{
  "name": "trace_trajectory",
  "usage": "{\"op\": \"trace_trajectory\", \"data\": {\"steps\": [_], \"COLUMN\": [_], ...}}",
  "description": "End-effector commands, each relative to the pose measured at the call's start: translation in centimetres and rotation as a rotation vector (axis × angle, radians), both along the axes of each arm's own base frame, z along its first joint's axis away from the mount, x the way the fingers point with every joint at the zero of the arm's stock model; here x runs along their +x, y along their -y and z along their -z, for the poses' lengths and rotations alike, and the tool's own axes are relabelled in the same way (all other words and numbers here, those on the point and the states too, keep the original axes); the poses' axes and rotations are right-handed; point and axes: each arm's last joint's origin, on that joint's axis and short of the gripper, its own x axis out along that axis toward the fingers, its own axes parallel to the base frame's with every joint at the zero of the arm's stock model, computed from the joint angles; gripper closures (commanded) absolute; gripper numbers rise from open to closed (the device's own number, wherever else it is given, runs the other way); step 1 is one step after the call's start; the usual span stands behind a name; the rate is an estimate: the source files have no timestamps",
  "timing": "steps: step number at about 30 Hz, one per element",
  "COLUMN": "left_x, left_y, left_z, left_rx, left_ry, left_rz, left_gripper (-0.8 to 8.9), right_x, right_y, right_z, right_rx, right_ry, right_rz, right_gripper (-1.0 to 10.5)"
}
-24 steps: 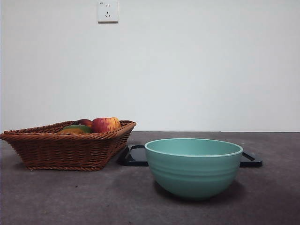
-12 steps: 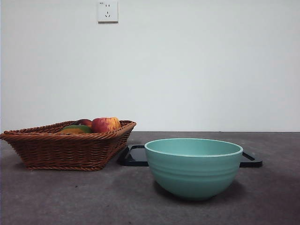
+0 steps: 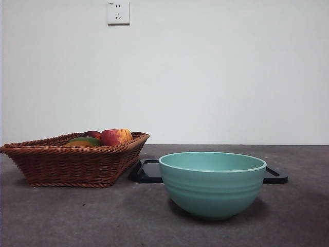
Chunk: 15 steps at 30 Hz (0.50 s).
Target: Pick up the wifruite, put it on the bowl, pick up the plate, put it on desk
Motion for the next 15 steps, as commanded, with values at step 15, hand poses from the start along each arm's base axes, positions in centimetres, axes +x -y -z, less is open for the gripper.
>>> {"op": "trace_trajectory", "data": {"steps": [15], "left_x": [0.08], "left_y": [-0.03], "left_z": [0.76], "left_rx": [-0.004], "left_ry": [-0.028], "left_rz": [-0.003], "left_gripper": [8.05], "right_x": [0.03], "right_y": [0.01], "right_z": [0.05], "right_rx": [-0.005], "right_ry": [0.010], "right_rz": [0.002], "right_gripper": [9.4]}}
